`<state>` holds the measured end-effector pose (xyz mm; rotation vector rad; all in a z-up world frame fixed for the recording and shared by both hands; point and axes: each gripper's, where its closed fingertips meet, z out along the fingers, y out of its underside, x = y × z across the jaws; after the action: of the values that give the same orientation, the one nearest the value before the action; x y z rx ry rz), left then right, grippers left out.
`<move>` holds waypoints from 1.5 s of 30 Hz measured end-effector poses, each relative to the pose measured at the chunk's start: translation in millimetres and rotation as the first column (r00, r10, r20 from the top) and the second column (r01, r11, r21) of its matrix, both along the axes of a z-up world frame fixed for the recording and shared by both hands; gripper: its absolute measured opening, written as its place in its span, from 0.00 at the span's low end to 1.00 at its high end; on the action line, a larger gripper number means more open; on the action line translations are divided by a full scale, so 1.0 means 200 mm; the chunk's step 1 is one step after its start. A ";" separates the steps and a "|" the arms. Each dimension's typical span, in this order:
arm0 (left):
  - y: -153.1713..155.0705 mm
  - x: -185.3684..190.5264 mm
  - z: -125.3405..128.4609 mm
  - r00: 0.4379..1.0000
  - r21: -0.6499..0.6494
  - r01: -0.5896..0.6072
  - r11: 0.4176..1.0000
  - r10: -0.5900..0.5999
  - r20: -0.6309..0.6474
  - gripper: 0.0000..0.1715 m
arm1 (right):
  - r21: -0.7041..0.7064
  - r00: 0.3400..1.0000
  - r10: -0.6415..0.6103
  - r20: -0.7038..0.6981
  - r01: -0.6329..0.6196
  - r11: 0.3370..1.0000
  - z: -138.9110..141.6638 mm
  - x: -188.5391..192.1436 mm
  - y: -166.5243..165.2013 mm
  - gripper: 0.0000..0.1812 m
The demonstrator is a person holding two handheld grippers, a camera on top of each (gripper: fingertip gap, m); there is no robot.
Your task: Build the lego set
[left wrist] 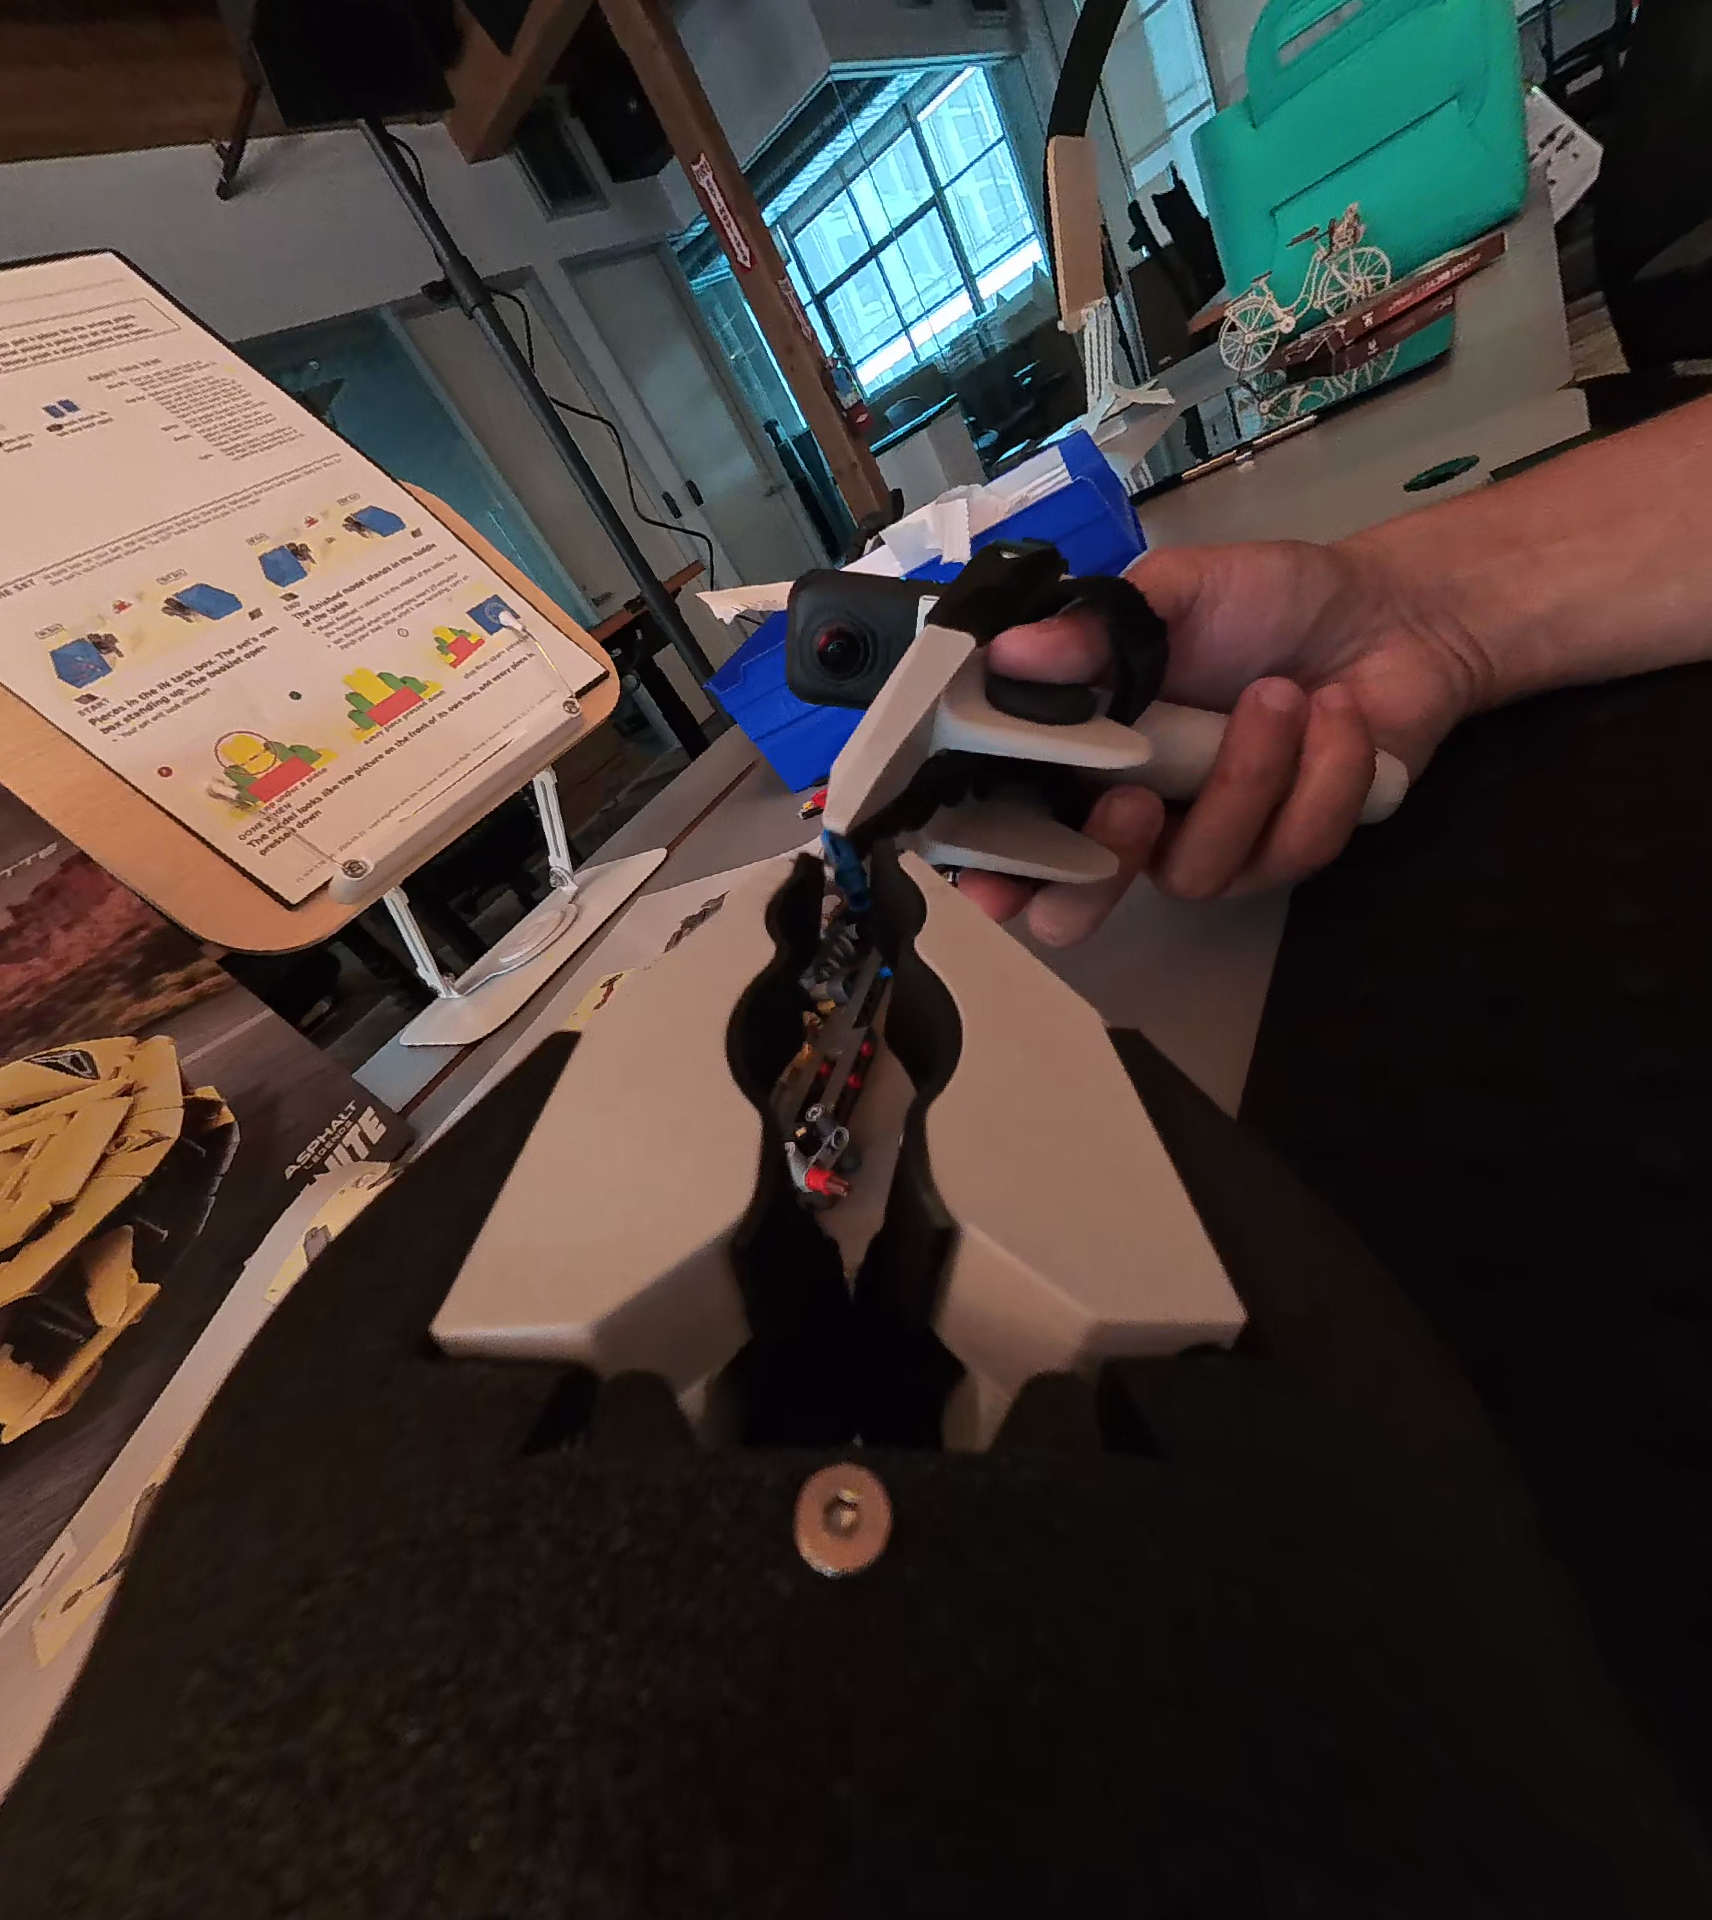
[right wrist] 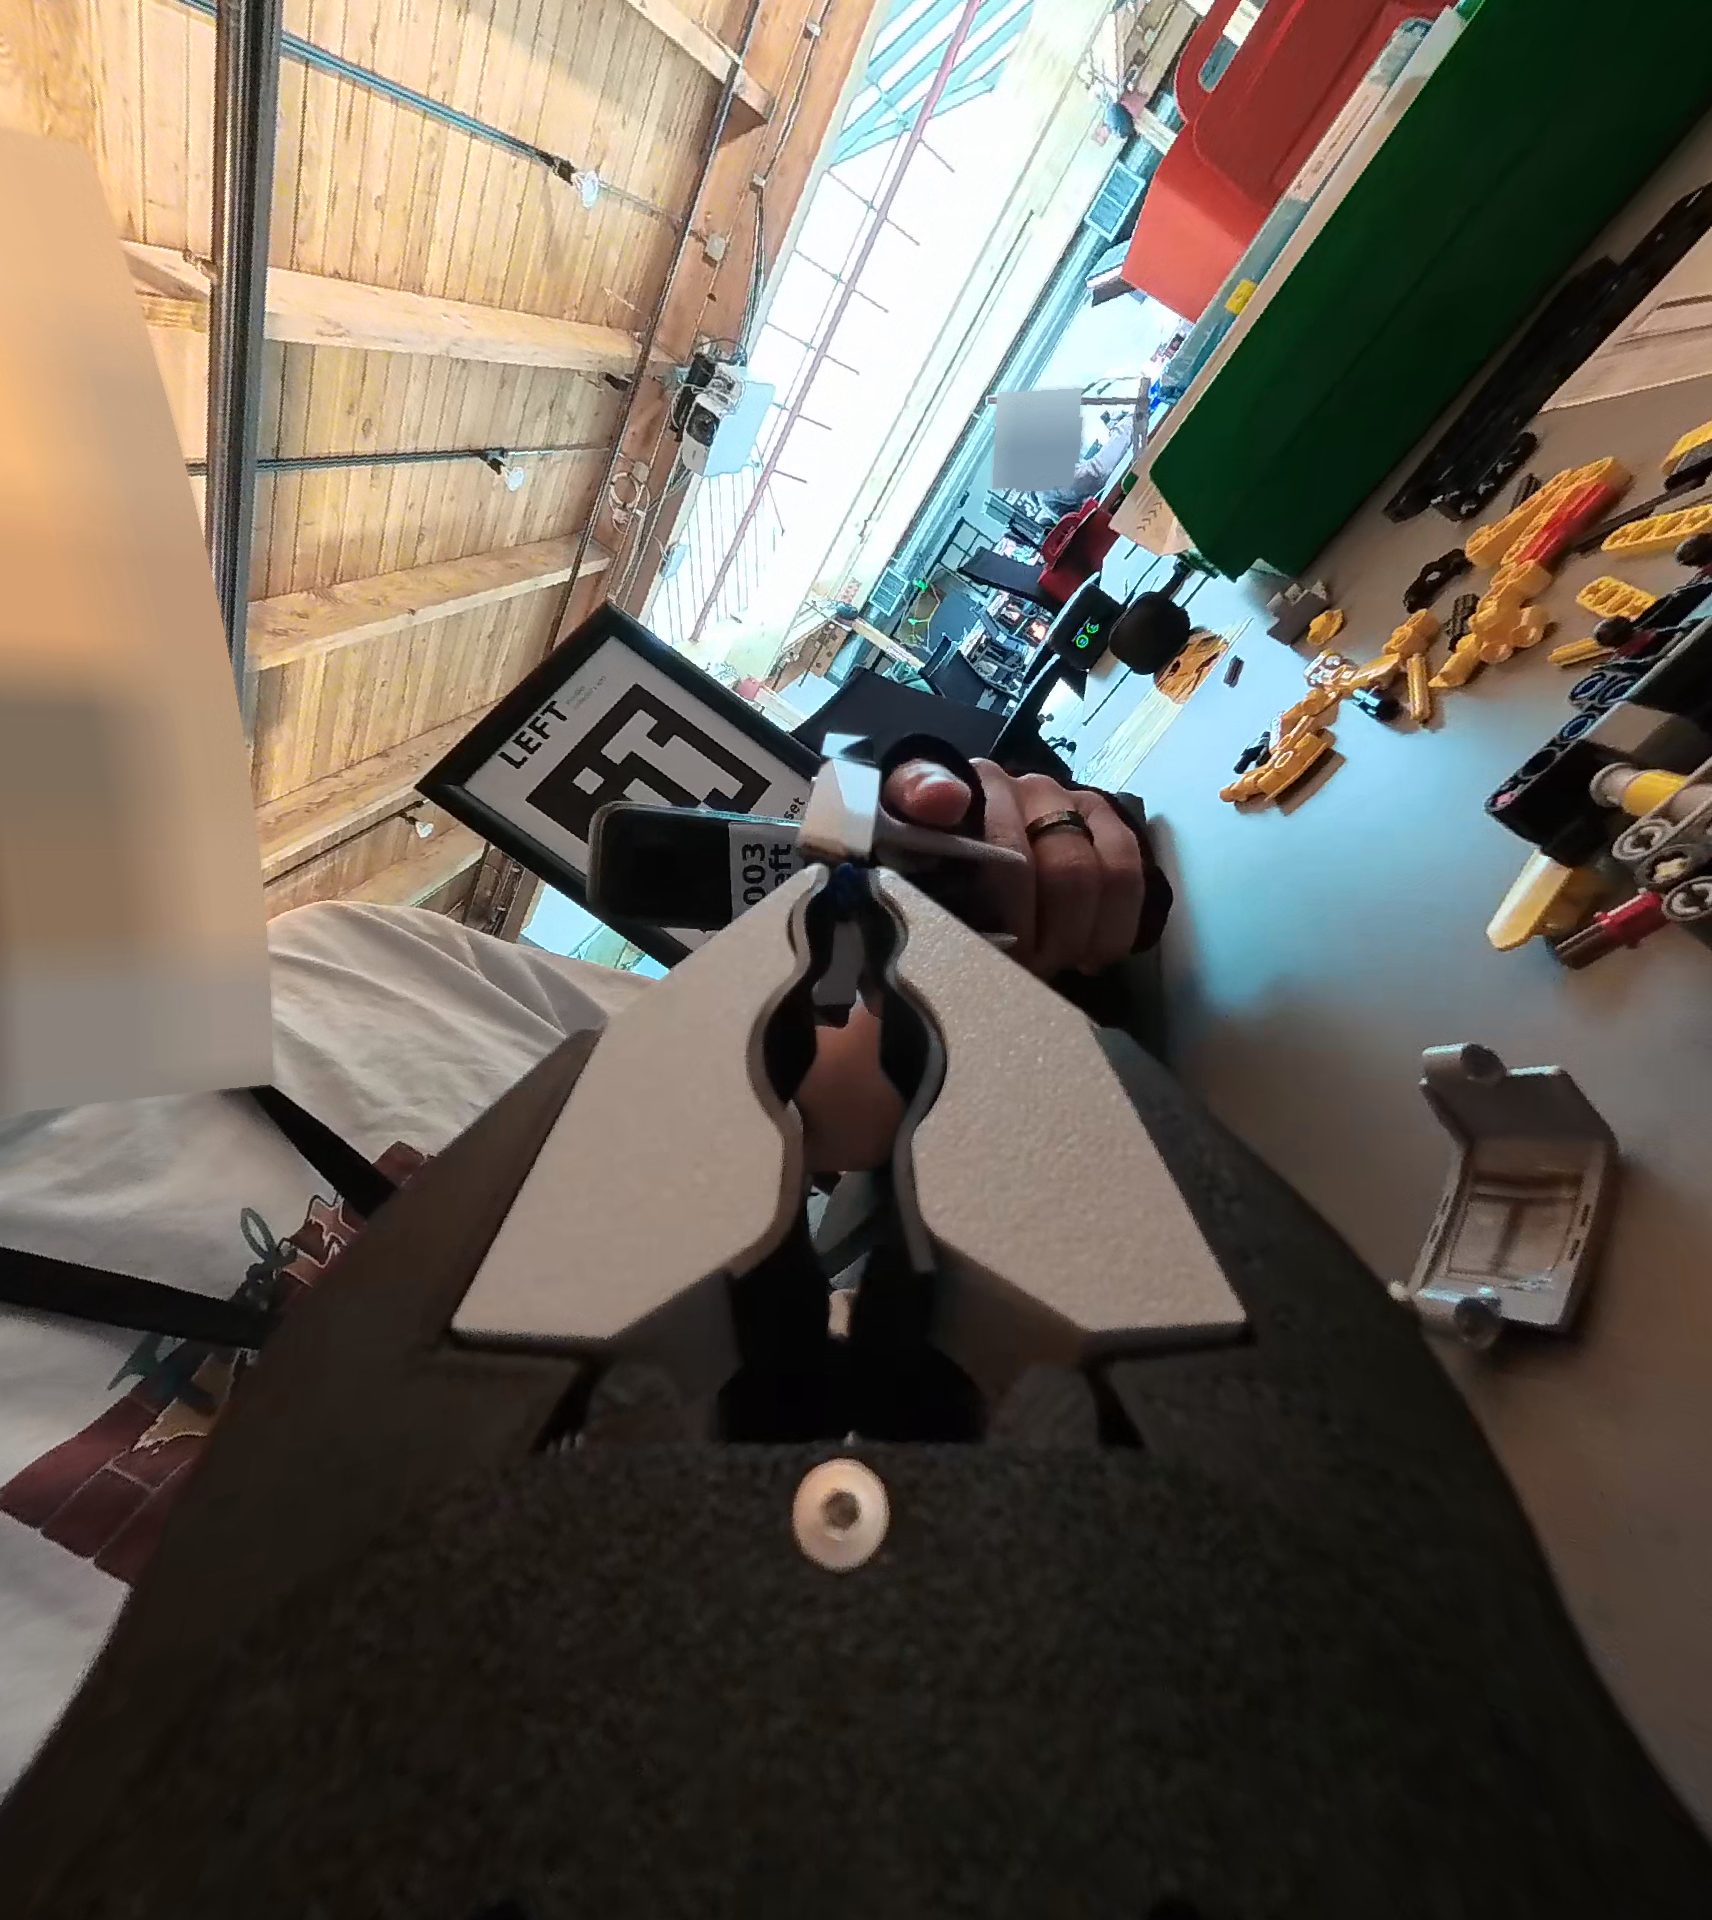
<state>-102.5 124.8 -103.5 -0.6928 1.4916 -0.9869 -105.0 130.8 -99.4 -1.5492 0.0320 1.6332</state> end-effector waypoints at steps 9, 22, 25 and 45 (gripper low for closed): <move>-0.01 0.01 -0.02 1.000 0.002 0.001 1.000 -0.001 -0.024 0.05 | 0.004 1.000 -0.009 -0.002 0.009 1.000 0.00 0.00 0.00 0.01; 0.00 0.00 0.01 1.000 0.002 -0.009 1.000 0.009 0.016 0.01 | 0.003 1.000 0.019 -0.025 -0.019 1.000 0.01 -0.02 0.00 0.02; 0.00 -0.01 0.02 1.000 0.004 -0.004 1.000 0.004 0.026 0.01 | -0.001 0.999 0.035 -0.036 -0.035 0.999 0.01 -0.03 0.00 0.02; 0.13 0.05 -0.16 0.963 -0.164 -0.064 0.984 0.017 -0.270 0.02 | -0.016 0.506 0.043 0.862 -0.057 0.998 -0.34 0.32 -0.06 0.11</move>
<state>-92.9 151.0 -136.1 -1.0103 1.6300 -1.0290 -40.6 119.5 -167.9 -2.2133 -0.5791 0.7003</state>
